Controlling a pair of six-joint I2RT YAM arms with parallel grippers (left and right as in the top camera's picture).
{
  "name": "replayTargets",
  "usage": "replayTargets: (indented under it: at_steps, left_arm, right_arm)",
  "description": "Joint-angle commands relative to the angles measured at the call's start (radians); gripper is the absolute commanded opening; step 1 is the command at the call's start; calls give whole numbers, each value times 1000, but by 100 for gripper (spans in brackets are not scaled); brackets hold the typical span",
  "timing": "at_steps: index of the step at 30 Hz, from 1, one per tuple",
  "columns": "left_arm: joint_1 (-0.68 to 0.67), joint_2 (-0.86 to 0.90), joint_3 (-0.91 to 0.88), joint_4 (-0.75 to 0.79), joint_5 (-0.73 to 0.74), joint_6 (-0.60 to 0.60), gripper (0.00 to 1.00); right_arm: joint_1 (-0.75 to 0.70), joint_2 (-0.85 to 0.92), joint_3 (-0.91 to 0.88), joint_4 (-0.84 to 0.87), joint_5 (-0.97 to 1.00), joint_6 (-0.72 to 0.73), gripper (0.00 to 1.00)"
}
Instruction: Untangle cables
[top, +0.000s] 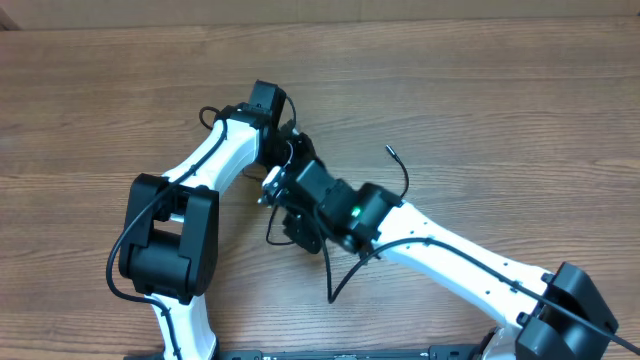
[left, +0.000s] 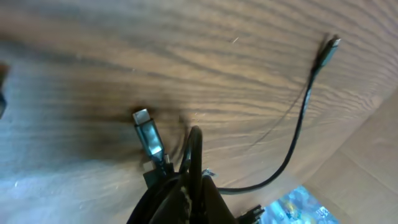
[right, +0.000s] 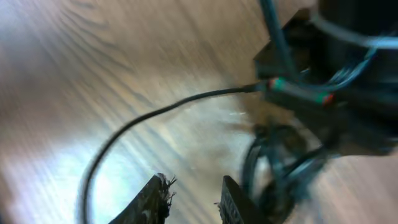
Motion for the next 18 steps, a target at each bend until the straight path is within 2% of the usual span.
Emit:
replayTargets:
  at_steps: [1,18]
  left_arm:
    - [4,10,13,-31,44,-23,4]
    - [5,10,13,-57,169,-29,4]
  right_arm:
    - [31,-3,-10,23,195,-73,30]
    - [64,31,-10,57,227,-208,31]
